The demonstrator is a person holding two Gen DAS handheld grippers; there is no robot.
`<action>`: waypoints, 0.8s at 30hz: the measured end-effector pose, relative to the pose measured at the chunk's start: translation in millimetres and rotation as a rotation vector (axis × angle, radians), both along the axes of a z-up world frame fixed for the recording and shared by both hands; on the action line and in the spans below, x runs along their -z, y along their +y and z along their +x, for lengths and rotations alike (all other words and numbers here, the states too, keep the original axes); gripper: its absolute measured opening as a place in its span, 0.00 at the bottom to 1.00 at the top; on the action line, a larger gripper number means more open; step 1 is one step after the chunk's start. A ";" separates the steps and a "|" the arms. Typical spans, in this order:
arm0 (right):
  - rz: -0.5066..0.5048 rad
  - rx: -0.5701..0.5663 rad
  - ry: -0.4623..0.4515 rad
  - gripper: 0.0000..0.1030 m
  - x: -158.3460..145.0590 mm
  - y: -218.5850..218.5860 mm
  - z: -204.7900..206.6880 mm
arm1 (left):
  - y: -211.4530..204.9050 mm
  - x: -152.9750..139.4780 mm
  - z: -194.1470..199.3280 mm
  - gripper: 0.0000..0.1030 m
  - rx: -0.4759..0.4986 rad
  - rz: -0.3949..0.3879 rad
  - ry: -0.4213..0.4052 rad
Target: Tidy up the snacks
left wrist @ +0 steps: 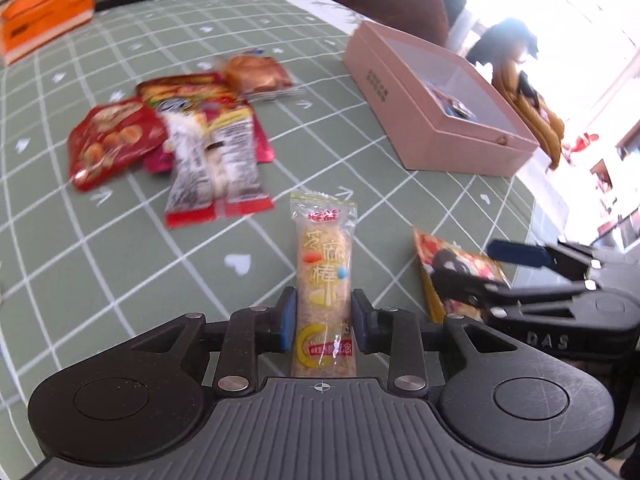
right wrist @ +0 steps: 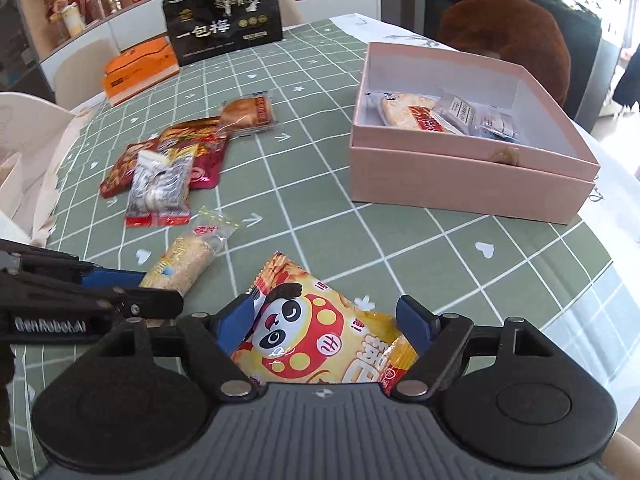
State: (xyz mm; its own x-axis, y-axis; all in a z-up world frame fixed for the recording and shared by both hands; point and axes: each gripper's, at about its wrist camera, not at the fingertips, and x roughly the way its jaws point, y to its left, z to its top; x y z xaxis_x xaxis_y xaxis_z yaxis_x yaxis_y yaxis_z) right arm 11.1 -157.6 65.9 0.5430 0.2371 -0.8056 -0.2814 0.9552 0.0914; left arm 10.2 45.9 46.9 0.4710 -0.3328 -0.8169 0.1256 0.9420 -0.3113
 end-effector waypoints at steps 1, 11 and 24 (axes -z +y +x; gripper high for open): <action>-0.001 -0.001 -0.005 0.77 0.2 -1.3 -3.5 | 2.5 -0.3 -1.1 0.33 -0.011 -0.004 0.002; -0.043 -0.012 -0.050 0.77 -14.7 -12.0 -32.6 | 9.6 0.3 -3.8 0.33 -0.048 -0.029 -0.004; -0.194 0.097 -0.056 0.78 -10.0 -44.2 -39.2 | 7.6 0.3 -7.0 0.33 -0.050 -0.024 -0.010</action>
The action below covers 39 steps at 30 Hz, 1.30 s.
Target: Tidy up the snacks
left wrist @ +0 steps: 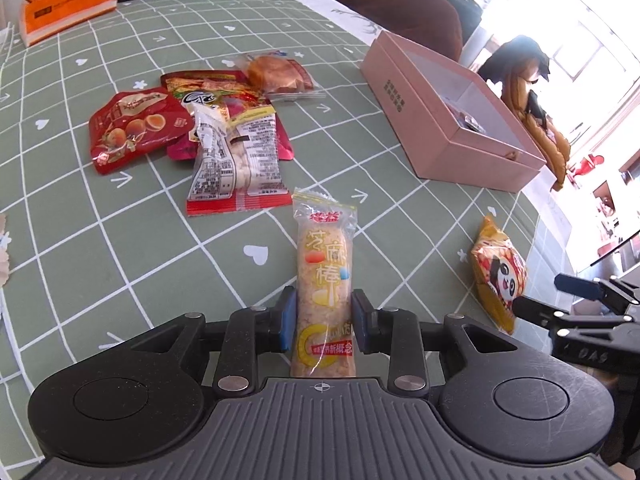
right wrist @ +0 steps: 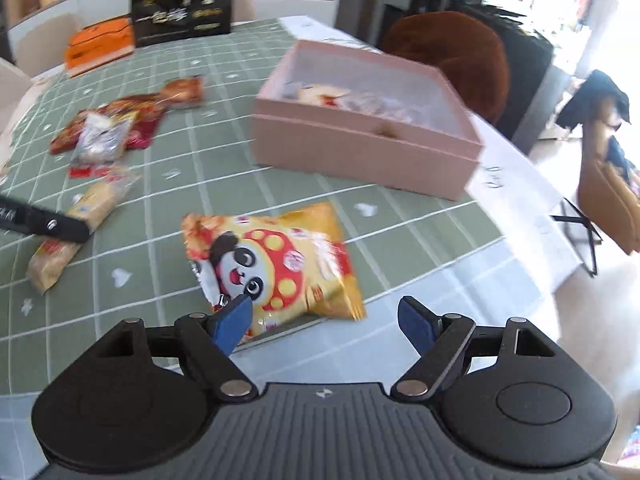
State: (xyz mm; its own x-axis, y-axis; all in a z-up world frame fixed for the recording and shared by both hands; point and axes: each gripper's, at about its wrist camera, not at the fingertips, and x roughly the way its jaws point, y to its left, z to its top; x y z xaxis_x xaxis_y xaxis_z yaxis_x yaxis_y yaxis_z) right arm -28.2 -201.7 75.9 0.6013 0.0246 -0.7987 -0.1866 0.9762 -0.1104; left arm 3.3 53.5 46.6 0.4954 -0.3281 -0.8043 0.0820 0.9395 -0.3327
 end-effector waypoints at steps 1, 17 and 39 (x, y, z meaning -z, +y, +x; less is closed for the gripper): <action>0.041 0.016 0.020 0.78 -1.0 -4.7 2.0 | 0.0 0.1 -0.1 0.33 -0.001 -0.001 0.000; 0.392 0.205 0.181 0.83 18.0 8.0 77.7 | -9.8 -2.2 -2.8 0.33 -0.017 0.054 -0.008; 0.102 0.073 0.181 1.00 26.8 42.2 50.6 | 2.7 2.0 -7.0 0.33 -0.034 -0.057 0.006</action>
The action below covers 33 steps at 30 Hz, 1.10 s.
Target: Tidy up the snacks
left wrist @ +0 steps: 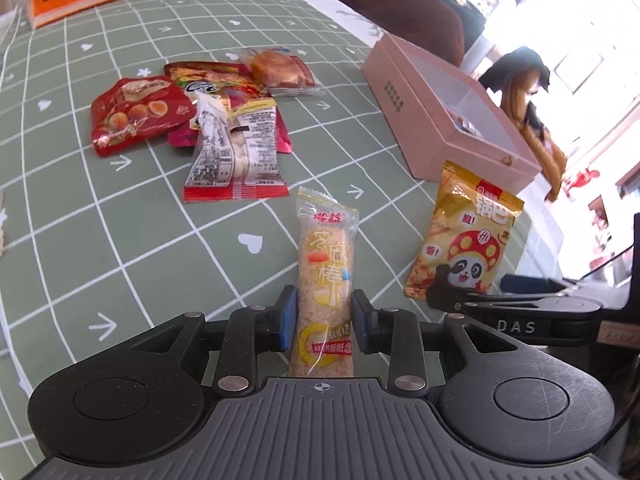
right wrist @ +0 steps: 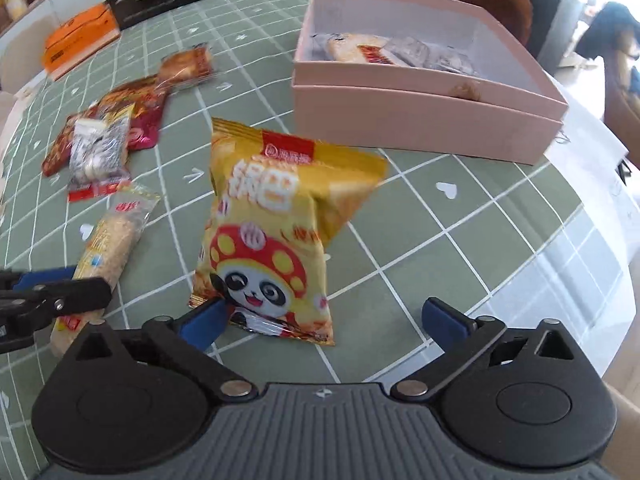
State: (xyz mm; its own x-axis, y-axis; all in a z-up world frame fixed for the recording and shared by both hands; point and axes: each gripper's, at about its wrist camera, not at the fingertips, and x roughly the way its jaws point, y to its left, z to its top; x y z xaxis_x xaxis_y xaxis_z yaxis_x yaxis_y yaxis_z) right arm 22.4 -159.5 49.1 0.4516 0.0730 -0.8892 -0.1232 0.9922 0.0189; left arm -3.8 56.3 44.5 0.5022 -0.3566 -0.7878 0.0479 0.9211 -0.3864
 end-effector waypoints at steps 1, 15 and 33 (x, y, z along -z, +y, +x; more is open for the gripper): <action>0.000 0.015 -0.016 1.00 0.8 0.4 -2.3 | 1.1 0.5 -0.3 0.33 -0.006 -0.009 0.000; -0.003 -0.090 0.018 1.00 -0.8 -7.5 -1.9 | -16.2 -4.9 -3.9 0.33 -0.035 0.084 0.005; 0.260 0.248 0.069 0.93 -23.4 -36.5 -7.6 | -7.7 -3.5 -5.8 0.33 0.007 0.036 0.004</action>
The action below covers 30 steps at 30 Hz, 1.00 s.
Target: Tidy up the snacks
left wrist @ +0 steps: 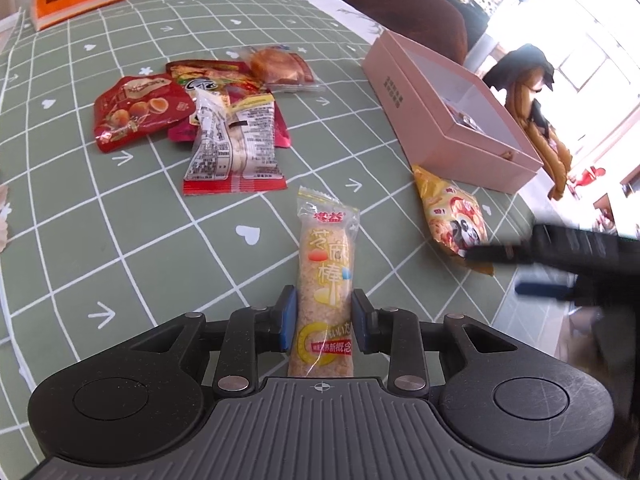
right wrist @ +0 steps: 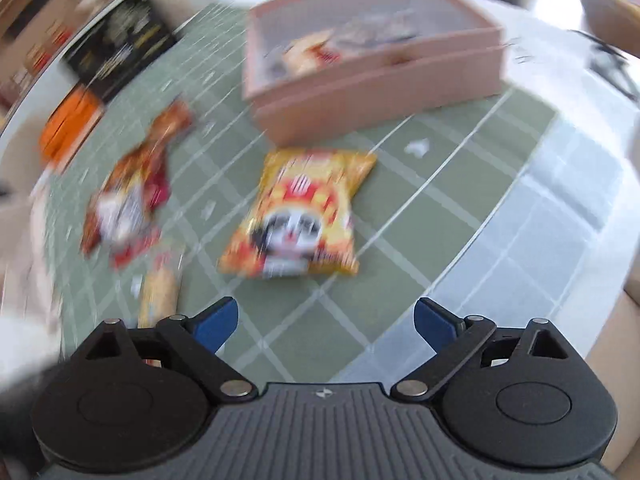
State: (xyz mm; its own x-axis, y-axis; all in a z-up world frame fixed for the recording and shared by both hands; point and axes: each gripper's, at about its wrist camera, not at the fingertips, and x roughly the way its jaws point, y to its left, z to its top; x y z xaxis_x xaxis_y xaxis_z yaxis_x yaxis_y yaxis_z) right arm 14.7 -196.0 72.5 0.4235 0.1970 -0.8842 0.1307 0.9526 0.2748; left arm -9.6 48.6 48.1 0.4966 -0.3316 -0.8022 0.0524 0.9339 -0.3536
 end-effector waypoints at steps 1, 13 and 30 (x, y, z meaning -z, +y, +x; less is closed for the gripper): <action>-0.017 0.025 -0.007 0.93 -2.3 3.1 7.1 | 0.5 -0.1 -0.1 0.33 0.004 0.000 0.000; -0.177 -0.050 0.100 0.48 4.4 44.2 68.6 | 7.0 2.3 1.7 0.33 0.063 -0.025 -0.008; -0.080 -0.182 0.085 0.29 -14.6 32.2 31.3 | 13.0 4.6 -20.0 0.32 0.086 -0.057 -0.066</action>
State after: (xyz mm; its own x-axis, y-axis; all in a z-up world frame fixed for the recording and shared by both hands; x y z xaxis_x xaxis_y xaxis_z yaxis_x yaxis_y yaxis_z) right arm 46.0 -163.8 87.1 0.3104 0.1910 -0.9312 -0.0263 0.9810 0.1924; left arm -29.6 61.6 43.5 0.5157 -0.4193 -0.7472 0.1563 0.9035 -0.3991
